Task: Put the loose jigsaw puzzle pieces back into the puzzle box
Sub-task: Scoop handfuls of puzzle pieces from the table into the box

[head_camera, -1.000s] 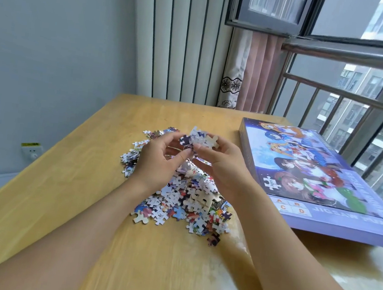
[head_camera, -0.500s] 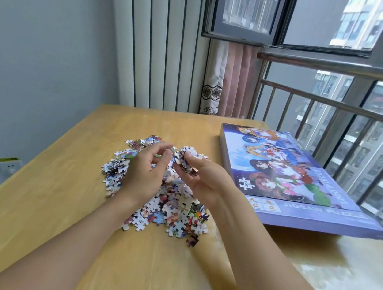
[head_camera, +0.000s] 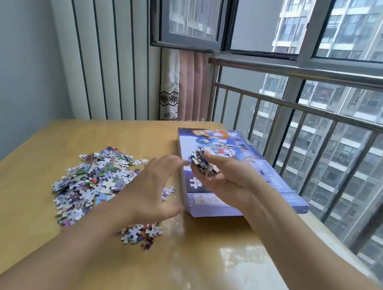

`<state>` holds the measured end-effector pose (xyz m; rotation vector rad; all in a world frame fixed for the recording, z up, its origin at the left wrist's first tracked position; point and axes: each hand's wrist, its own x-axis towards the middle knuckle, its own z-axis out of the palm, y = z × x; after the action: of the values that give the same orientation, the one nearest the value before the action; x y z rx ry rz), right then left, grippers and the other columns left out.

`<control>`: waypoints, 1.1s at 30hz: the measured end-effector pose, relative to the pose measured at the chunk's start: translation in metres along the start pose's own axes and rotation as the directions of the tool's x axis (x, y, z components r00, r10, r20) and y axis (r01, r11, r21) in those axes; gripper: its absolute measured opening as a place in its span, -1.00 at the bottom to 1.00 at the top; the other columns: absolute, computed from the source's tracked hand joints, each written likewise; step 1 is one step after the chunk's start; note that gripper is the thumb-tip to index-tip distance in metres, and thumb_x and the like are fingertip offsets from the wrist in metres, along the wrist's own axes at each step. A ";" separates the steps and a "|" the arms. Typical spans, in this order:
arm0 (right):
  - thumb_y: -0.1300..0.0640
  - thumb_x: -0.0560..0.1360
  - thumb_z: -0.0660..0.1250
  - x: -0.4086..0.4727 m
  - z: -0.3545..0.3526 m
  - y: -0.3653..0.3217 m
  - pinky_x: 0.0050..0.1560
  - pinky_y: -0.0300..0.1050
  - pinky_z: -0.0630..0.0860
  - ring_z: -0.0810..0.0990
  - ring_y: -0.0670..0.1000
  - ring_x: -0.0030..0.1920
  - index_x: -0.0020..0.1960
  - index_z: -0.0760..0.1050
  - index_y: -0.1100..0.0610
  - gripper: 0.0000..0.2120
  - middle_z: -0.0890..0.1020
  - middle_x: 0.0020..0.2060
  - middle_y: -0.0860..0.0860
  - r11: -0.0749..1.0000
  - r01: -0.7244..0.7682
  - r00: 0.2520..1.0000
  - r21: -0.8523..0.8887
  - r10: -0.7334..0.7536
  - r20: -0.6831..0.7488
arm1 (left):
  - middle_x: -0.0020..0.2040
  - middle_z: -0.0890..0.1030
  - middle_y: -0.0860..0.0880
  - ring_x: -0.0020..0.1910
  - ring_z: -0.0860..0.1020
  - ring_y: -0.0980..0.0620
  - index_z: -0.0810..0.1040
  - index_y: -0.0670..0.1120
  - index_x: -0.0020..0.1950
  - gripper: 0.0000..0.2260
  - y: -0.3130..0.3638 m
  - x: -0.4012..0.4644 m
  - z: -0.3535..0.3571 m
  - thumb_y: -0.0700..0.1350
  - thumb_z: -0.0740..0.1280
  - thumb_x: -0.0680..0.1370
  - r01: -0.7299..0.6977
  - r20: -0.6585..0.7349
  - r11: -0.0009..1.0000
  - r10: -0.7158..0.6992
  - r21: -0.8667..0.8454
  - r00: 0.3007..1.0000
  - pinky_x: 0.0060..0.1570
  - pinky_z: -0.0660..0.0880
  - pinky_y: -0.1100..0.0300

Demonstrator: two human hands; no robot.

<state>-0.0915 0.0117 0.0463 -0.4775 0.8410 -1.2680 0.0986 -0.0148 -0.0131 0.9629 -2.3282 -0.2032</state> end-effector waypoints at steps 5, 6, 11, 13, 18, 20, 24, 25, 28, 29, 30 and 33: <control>0.36 0.59 0.31 -0.020 -0.030 -0.020 0.01 -0.01 0.67 0.57 0.18 0.28 0.26 0.48 0.41 -0.74 0.55 0.26 0.30 0.999 0.048 0.998 -0.003 -0.049 -0.045 | 0.27 0.56 0.10 0.26 0.47 0.06 0.59 0.09 0.24 -0.57 0.017 0.026 0.039 -0.02 0.41 0.37 0.013 0.122 0.999 -0.019 0.046 0.992 0.21 0.47 0.10; 0.37 0.59 0.31 -0.022 -0.033 -0.021 0.04 0.00 0.67 0.56 0.18 0.29 0.30 0.46 0.39 -0.71 0.55 0.28 0.30 0.998 0.056 0.997 0.013 -0.056 -0.052 | 0.04 0.64 0.13 0.05 0.55 0.07 0.65 0.11 0.02 -0.78 0.020 0.029 0.043 -0.02 0.40 0.39 0.061 0.056 0.998 -0.062 0.020 0.996 0.00 0.52 0.08; 0.37 0.59 0.30 -0.041 -0.045 -0.021 0.04 -0.01 0.67 0.61 0.16 0.26 0.31 0.46 0.34 -0.71 0.62 0.24 0.26 0.997 0.070 0.995 0.029 -0.072 0.066 | -0.53 0.45 0.13 -0.45 0.36 0.06 0.51 0.16 -0.45 -0.70 0.018 0.053 0.050 0.05 0.43 0.48 0.252 -0.083 0.939 -0.277 -0.233 0.957 -0.44 0.25 0.13; 0.36 0.60 0.29 -0.047 -0.048 -0.018 0.00 -0.05 0.68 0.68 0.11 0.13 0.27 0.49 0.33 -0.75 0.67 0.17 0.22 0.997 0.072 0.990 0.006 -0.072 0.119 | -0.54 0.45 0.16 -0.48 0.35 0.16 0.52 0.14 -0.49 -0.66 0.018 0.061 0.050 0.05 0.48 0.47 0.290 -0.080 0.901 -0.331 -0.324 0.940 -0.45 0.22 0.26; 0.39 0.59 0.30 -0.036 -0.071 -0.005 0.02 -0.01 0.68 0.64 0.16 0.11 0.16 0.53 0.38 -0.83 0.64 0.09 0.24 0.999 0.046 0.999 -0.003 -0.047 -0.024 | -0.25 0.69 0.21 -0.21 0.62 0.20 0.74 0.05 -0.14 -0.83 0.015 0.074 0.053 0.13 0.53 0.44 0.329 -0.102 0.837 -0.410 -0.438 0.906 -0.26 0.51 0.25; 0.40 0.58 0.31 -0.029 -0.081 -0.004 0.01 0.00 0.66 0.61 0.17 0.14 0.13 0.54 0.38 -0.86 0.61 0.13 0.25 1.000 0.016 0.994 -0.019 -0.018 -0.109 | -0.12 0.71 0.14 -0.10 0.64 0.14 0.74 0.00 0.00 -0.77 0.015 0.078 0.049 0.10 0.53 0.44 0.328 -0.142 0.800 -0.450 -0.503 0.882 -0.15 0.53 0.26; 0.42 0.56 0.33 -0.020 -0.081 -0.012 0.06 0.04 0.67 0.62 0.14 0.05 0.06 0.53 0.40 -0.91 0.60 0.06 0.23 0.999 0.011 0.972 -0.047 -0.022 -0.235 | -0.15 0.72 0.09 -0.17 0.61 0.13 0.74 -0.04 -0.06 -0.78 0.018 0.090 0.031 0.08 0.54 0.44 0.276 -0.201 0.745 -0.480 -0.607 0.854 -0.16 0.51 0.23; 0.42 0.56 0.34 -0.019 -0.079 -0.016 0.07 0.04 0.66 0.62 0.14 0.04 0.04 0.53 0.40 -0.93 0.60 0.03 0.23 0.999 0.023 0.967 -0.043 -0.033 -0.254 | -0.17 0.72 0.11 -0.18 0.61 0.14 0.75 -0.03 -0.06 -0.80 0.020 0.092 0.027 0.07 0.54 0.44 0.263 -0.204 0.733 -0.481 -0.627 0.853 -0.15 0.52 0.22; 0.40 0.53 0.38 -0.010 -0.070 -0.026 -0.16 0.00 0.71 0.60 0.18 0.18 0.09 0.54 0.40 -0.86 0.59 0.11 0.23 0.996 0.081 0.958 -0.023 -0.084 -0.275 | -0.17 0.72 0.14 -0.16 0.64 0.14 0.74 0.02 -0.09 -0.87 0.023 0.095 0.023 0.05 0.54 0.45 0.239 -0.198 0.723 -0.463 -0.648 0.864 -0.11 0.54 0.21; 0.41 0.53 0.38 -0.006 -0.068 -0.029 -0.22 -0.01 0.71 0.58 0.20 0.21 0.13 0.54 0.39 -0.82 0.57 0.16 0.21 0.994 0.097 0.952 -0.040 -0.105 -0.288 | -0.17 0.72 0.14 -0.14 0.65 0.13 0.73 0.05 -0.11 -0.90 0.025 0.096 0.024 0.05 0.53 0.45 0.230 -0.195 0.723 -0.452 -0.651 0.870 -0.08 0.56 0.20; 0.41 0.54 0.37 -0.001 -0.067 -0.032 -0.25 -0.02 0.70 0.56 0.22 0.22 0.17 0.54 0.38 -0.79 0.55 0.18 0.20 0.993 0.105 0.945 -0.063 -0.119 -0.304 | -0.17 0.73 0.15 -0.12 0.66 0.12 0.72 0.08 -0.14 -0.92 0.026 0.096 0.024 0.05 0.53 0.46 0.223 -0.191 0.719 -0.445 -0.658 0.875 -0.05 0.58 0.18; 0.45 0.57 0.28 0.014 -0.064 -0.043 -0.25 -0.06 0.68 0.52 0.24 0.25 0.29 0.46 0.34 -0.71 0.50 0.22 0.21 0.987 0.104 0.935 -0.123 -0.140 -0.327 | -0.16 0.73 0.14 -0.09 0.67 0.07 0.73 0.11 -0.21 -0.92 0.025 0.100 0.022 0.06 0.54 0.45 0.218 -0.158 0.695 -0.434 -0.685 0.887 0.07 0.61 0.06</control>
<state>-0.1668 -0.0049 0.0339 -0.4064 1.1840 -1.4495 0.0156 -0.0668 0.0252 0.9442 -1.5747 -0.8899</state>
